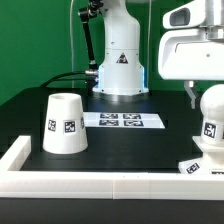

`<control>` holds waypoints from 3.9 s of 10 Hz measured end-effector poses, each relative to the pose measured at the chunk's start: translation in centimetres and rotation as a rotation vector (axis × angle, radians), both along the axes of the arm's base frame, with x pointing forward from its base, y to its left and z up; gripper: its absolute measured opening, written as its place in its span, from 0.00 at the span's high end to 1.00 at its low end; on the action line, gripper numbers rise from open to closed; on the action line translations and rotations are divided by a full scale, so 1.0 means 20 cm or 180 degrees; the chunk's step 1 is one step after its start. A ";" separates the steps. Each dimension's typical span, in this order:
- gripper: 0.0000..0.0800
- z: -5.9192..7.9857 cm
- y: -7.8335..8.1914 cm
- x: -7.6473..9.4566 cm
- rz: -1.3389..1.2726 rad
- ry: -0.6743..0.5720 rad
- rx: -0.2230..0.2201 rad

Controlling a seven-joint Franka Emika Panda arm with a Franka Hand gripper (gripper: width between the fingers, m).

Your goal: Assemble lamp

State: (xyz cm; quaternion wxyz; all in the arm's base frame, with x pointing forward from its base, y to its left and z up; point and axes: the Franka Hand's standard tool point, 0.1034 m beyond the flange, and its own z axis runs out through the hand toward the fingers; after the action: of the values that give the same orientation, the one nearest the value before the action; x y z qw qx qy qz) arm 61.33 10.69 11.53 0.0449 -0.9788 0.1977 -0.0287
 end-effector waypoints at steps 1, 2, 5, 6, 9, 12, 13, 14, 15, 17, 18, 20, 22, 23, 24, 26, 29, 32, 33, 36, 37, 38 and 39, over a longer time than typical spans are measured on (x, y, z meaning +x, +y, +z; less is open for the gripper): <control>0.13 0.00 -0.04 0.01 0.0388 -0.0031 -0.0030; 0.13 0.00 -0.07 0.01 0.0648 -0.0040 -0.0051; 0.13 -0.01 -0.09 0.01 0.1331 -0.0053 -0.0171; 0.13 -0.01 -0.09 0.01 0.1430 -0.0057 -0.0183; 0.13 -0.02 -0.08 0.00 0.2107 -0.0071 -0.0227; 0.13 -0.02 -0.06 -0.01 0.2791 -0.0094 -0.0282; 0.13 -0.01 -0.07 -0.01 0.3033 -0.0100 -0.0319; 0.13 0.00 -0.09 0.00 0.3198 -0.0115 -0.0332; 0.13 0.00 -0.10 0.02 0.3402 -0.0116 -0.0391; 0.16 0.00 -0.11 0.02 0.3430 -0.0105 -0.0411; 0.16 0.00 -0.11 0.02 0.3424 -0.0106 -0.0412; 0.28 0.00 -0.11 0.02 0.3323 -0.0102 -0.0408; 0.28 0.00 -0.12 0.02 0.3292 -0.0101 -0.0407; 0.28 -0.01 -0.13 0.03 0.2933 -0.0140 -0.0408; 0.28 -0.01 -0.15 0.05 0.2828 -0.0243 -0.0433; 0.28 -0.01 -0.15 0.05 0.2828 -0.0243 -0.0433; 0.28 -0.01 -0.15 0.05 0.2828 -0.0243 -0.0433; 0.28 -0.01 -0.15 0.05 0.2828 -0.0243 -0.0433; 0.28 -0.01 -0.15 0.05 0.2828 -0.0243 -0.0433; 0.28 0.01 -0.16 0.08 0.2252 -0.0352 -0.0427; 0.28 0.01 -0.15 0.07 0.1806 -0.0336 -0.0375; 0.28 0.01 -0.14 0.06 0.1397 -0.0310 -0.0324; 0.28 0.01 -0.12 0.06 0.0938 -0.0304 -0.0270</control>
Offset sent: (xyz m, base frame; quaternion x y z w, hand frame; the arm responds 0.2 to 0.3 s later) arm 0.0037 0.0070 0.0003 -0.0061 -0.0192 -0.2379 0.9711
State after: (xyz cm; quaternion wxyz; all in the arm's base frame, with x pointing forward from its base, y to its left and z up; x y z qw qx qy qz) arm 62.60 8.30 11.82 0.0166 -0.9957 0.0483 -0.0767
